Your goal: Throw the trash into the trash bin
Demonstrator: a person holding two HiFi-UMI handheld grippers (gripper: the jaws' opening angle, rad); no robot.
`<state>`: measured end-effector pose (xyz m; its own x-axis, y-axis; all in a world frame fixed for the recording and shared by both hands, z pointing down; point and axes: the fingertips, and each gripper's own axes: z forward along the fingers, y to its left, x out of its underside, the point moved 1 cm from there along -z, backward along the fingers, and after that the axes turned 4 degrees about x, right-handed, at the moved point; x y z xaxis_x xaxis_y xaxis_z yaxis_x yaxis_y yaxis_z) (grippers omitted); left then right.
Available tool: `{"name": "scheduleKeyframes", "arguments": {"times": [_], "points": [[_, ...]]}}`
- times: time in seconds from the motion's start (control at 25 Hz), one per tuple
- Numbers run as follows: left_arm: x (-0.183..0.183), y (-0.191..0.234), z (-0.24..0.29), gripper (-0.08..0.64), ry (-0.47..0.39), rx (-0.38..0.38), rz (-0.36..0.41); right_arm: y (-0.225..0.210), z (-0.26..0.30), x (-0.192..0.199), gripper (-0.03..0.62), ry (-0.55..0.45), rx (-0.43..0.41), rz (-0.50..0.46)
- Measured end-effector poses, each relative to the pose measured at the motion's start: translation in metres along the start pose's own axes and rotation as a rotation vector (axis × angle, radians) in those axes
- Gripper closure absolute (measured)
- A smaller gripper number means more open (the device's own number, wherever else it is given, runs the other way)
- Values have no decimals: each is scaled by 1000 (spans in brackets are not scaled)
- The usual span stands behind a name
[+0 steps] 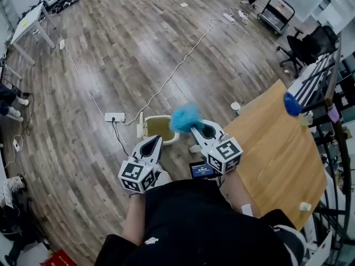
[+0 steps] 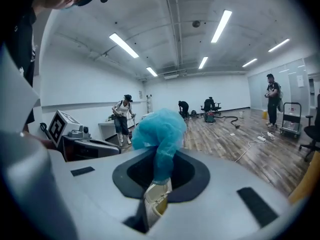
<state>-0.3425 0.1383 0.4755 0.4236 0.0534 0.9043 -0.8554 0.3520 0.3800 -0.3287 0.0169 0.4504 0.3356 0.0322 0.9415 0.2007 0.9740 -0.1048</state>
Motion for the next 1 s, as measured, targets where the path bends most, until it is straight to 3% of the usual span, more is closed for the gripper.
{"name": "scheduleKeyframes", "arguments": {"times": [0.24, 0.48, 0.56, 0.76, 0.88, 1.0], "points": [[7, 88, -16, 561, 27, -63, -61, 10, 74, 27, 563, 132, -1, 1], [87, 123, 5, 561, 213, -95, -177, -3, 131, 112, 563, 335, -47, 71], [111, 137, 23, 561, 245, -104, -209, -15, 160, 145, 563, 388, -61, 85], [168, 160, 63, 561, 332, -40, -235, -39, 233, 248, 563, 523, -80, 93], [202, 175, 69, 561, 384, -42, -281, -40, 258, 312, 563, 607, -102, 112], [227, 192, 78, 561, 427, -60, -270, -47, 281, 385, 563, 698, -107, 137]]}}
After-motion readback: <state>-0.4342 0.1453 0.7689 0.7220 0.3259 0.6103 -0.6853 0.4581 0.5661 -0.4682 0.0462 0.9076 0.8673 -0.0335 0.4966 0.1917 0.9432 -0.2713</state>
